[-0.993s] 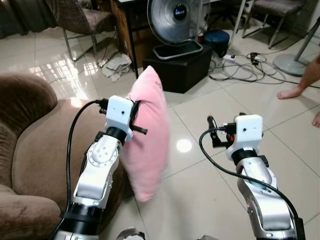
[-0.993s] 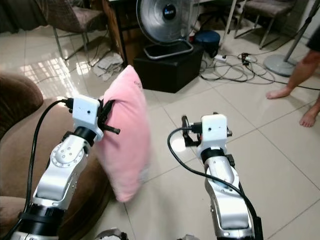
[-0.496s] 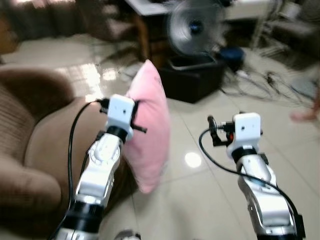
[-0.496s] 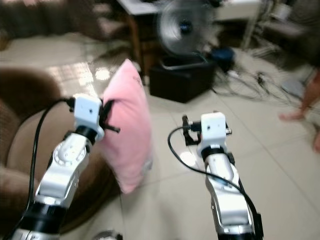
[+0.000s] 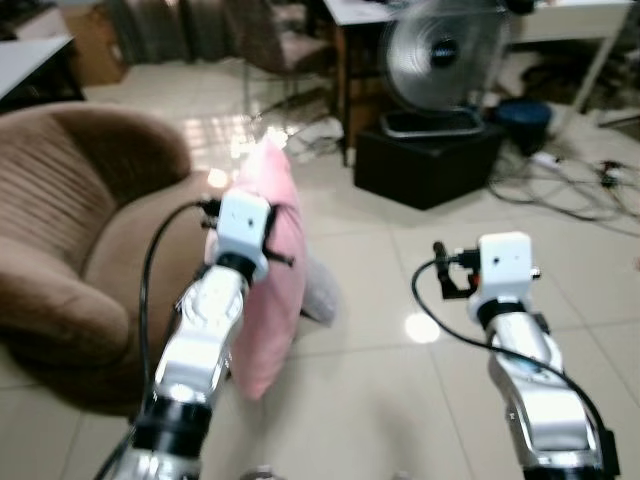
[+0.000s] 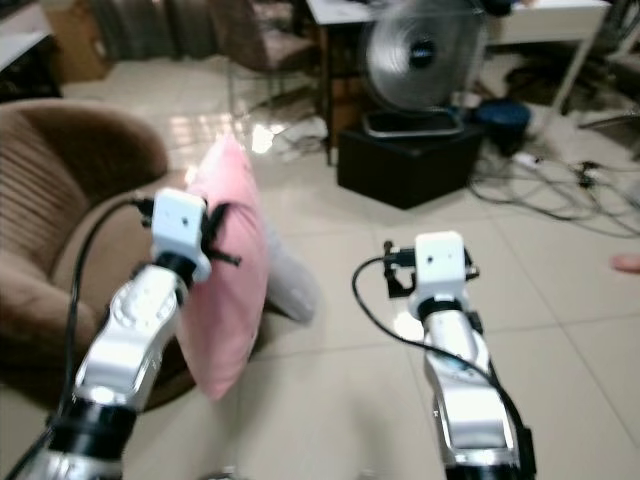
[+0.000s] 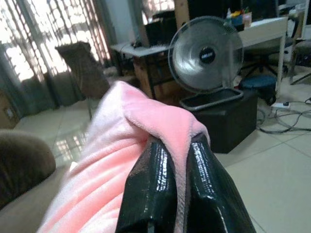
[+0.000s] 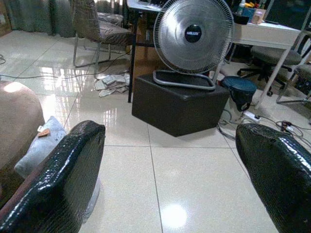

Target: Move the pillow to the sofa from floor

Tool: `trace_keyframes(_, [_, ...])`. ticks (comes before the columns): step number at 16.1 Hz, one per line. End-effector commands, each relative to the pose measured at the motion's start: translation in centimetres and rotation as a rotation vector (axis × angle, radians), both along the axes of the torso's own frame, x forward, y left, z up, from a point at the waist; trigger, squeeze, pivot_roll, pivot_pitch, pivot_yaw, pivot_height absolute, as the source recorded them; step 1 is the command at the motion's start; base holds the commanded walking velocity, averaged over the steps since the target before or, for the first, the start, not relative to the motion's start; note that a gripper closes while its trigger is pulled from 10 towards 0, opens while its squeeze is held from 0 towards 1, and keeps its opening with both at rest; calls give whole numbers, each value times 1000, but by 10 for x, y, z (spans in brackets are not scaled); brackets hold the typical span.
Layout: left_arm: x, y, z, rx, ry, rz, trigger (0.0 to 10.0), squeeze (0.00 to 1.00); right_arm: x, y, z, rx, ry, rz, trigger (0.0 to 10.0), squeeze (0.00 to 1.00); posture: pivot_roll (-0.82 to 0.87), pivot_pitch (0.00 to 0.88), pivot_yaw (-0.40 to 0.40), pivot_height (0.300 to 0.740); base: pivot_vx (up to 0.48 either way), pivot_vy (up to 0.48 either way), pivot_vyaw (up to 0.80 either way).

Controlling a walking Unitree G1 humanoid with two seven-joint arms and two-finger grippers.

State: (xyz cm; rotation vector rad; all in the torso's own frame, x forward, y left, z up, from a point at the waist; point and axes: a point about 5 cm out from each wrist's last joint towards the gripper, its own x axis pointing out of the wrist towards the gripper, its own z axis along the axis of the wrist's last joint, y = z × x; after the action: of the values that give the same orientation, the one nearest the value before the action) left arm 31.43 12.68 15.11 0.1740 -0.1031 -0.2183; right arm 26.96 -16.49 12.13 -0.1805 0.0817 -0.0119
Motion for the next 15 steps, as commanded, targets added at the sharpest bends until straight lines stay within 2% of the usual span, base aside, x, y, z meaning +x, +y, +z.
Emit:
trace_keyframes(1, [3, 4, 12, -8, -59, 1, 10000, 0, -1, 7, 2, 7, -9, 17, 10000, 0, -76, 8, 53, 740, 364, 0, 0])
trace_keyframes(8, [6, 5, 11, -9, -52, -2, 10000, 0, -1, 8, 2, 23, -11, 10, 10000, 0, -73, 8, 58, 740, 385, 0, 0])
trace_keyframes(10, [6, 6, 12, -12, -55, 3, 10000, 0, -1, 11, 3, 9, -18, 41, 10000, 0, -72, 3, 57, 740, 390, 0, 0])
trace_keyframes(15, [5, 8, 11, 8, -65, 9, 10000, 0, -2, 16, 3, 6, -23, 95, 10000, 0, -70, 0, 55, 740, 390, 0, 761])
